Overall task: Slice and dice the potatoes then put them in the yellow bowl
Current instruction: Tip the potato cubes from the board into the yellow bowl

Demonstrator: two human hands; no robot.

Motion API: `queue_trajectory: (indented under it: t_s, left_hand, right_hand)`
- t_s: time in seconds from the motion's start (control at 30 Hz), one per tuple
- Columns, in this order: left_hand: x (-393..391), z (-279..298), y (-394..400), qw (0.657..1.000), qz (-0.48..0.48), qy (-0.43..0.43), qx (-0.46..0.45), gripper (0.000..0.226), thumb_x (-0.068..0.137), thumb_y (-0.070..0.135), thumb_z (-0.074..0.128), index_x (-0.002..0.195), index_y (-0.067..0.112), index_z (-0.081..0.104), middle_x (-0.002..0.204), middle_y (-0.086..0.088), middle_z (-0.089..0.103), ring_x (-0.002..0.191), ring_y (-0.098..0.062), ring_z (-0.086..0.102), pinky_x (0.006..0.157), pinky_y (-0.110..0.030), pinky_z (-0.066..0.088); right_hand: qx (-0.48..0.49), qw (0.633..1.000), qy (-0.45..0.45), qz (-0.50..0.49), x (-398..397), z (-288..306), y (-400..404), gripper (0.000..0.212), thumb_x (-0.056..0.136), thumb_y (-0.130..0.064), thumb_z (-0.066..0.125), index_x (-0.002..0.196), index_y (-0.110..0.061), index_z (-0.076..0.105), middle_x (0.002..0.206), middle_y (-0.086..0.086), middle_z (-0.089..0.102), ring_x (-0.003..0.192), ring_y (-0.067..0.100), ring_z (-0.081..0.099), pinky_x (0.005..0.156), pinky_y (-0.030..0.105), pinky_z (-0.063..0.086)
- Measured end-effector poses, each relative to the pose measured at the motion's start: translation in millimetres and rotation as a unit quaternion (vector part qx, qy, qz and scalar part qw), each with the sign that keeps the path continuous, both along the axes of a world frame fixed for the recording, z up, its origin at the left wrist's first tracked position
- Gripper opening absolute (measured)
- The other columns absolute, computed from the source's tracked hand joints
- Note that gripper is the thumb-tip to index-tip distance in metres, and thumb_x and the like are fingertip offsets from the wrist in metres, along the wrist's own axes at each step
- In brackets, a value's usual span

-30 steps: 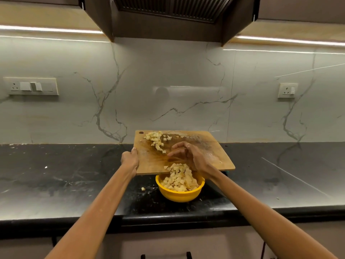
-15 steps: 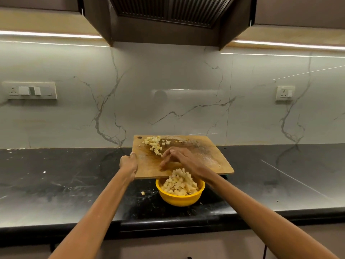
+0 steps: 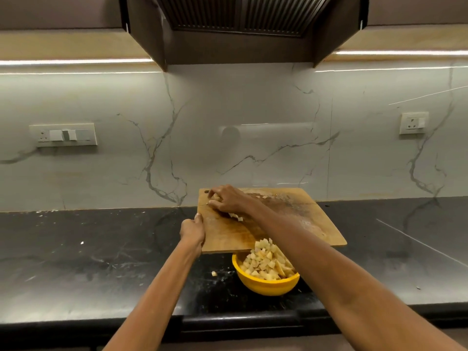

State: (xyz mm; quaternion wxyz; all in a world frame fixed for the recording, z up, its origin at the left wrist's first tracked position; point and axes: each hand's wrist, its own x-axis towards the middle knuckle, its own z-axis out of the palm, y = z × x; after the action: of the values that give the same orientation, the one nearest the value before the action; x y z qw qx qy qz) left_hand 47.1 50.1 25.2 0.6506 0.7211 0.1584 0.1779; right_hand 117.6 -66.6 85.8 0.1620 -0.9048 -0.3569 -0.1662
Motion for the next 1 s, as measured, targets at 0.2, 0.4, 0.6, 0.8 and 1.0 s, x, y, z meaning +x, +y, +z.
queue_trajectory:
  t_s: [0.2,0.4,0.6,0.8,1.0]
  left_hand:
    - [3.1,-2.6,1.5,1.000,0.009,0.002,-0.003,0.042,0.100,0.031,0.040,0.095,-0.006,0.060,0.097,-0.022,0.062,0.092,-0.036,0.061,0.080,-0.042,0.050]
    - [2.4,-7.9,0.8,1.000,-0.005,0.015,-0.018,0.040,0.100,0.030,0.039,0.102,-0.005,0.057,0.104,-0.022,0.062,0.093,-0.035,0.061,0.078,-0.041,0.052]
    - [0.0,-1.8,-3.9,1.000,-0.006,0.008,0.000,0.041,0.101,0.030,0.037,0.107,-0.006,0.055,0.106,-0.021,0.059,0.096,-0.033,0.058,0.075,-0.036,0.047]
    - [-1.1,-2.6,0.5,1.000,-0.004,0.002,0.006,0.041,0.101,0.031,0.036,0.105,-0.005,0.055,0.105,-0.020,0.060,0.094,-0.032,0.060,0.078,-0.039,0.050]
    - [0.0,-1.1,3.1,1.000,-0.007,0.000,0.024,0.040,0.101,0.031,0.036,0.103,-0.004,0.055,0.104,-0.020,0.059,0.095,-0.033,0.059,0.080,-0.040,0.048]
  right_hand:
    - [0.021,0.998,-0.053,0.030,-4.2,-13.2,-17.6,0.013,0.092,-0.017,0.055,0.092,-0.004,0.059,0.095,0.011,0.060,0.083,0.019,0.051,0.071,0.024,0.039]
    - [0.031,0.992,-0.080,0.088,-31.5,-36.0,-59.8,0.009,0.091,-0.014,0.059,0.088,-0.005,0.060,0.088,0.007,0.059,0.080,0.015,0.049,0.074,0.026,0.042]
    - [0.185,0.981,-0.004,0.062,-33.0,-19.9,-66.9,0.014,0.093,-0.015,0.059,0.098,-0.006,0.067,0.099,0.007,0.068,0.090,0.018,0.062,0.081,0.024,0.048]
    - [0.157,0.984,0.083,-0.031,12.4,-6.6,-45.9,0.035,0.100,-0.024,0.046,0.127,-0.002,0.052,0.126,0.015,0.057,0.115,0.027,0.054,0.085,0.025,0.042]
    - [0.098,0.989,0.114,-0.006,14.8,-1.9,-23.0,0.034,0.099,-0.027,0.047,0.127,-0.009,0.054,0.125,0.011,0.058,0.113,0.024,0.055,0.092,0.030,0.045]
